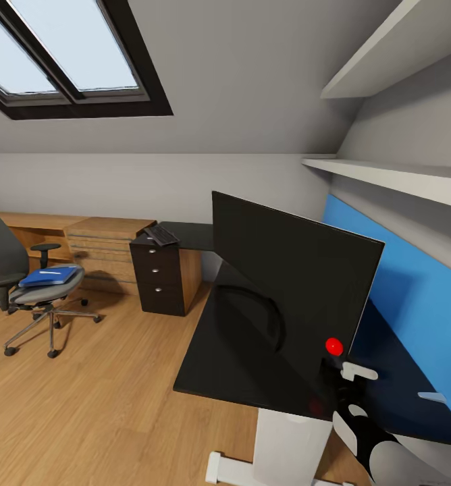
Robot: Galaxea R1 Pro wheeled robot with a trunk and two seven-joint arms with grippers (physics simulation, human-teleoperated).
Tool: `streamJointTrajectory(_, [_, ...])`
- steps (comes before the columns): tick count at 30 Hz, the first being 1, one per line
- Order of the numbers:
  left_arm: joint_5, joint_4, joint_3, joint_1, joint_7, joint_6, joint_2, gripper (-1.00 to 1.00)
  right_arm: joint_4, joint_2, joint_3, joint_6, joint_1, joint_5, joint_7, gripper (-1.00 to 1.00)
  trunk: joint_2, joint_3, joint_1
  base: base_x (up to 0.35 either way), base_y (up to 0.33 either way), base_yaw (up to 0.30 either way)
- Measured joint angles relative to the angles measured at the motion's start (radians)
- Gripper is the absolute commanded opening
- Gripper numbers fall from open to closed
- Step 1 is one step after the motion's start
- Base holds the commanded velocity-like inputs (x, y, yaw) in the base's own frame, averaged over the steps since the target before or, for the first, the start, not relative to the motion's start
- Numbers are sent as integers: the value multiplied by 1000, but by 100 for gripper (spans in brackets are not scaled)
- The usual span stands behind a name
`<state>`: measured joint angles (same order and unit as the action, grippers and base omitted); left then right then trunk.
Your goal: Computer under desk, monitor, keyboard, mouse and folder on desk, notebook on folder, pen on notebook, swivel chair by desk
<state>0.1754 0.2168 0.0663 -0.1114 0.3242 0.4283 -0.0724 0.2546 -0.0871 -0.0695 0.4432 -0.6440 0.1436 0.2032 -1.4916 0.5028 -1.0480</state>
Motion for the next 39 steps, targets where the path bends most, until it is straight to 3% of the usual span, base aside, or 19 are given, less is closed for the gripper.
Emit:
streamJointTrajectory(14, [0,0,0,0,0,-1,0,100,0,0,1,-1,0,-1,0,100,0,0,0,0,0,0])
streamJointTrajectory(15, [0,0,0,0,0,-1,0,100,0,0,1,-1,0,0,1,-100,0,0,0,0,0,0])
streamJointTrajectory(39, [0,0,0,0,0,0,0,100,1,0,-1,-3,0,-6,2,-100,0,0,0,-1,0,0])
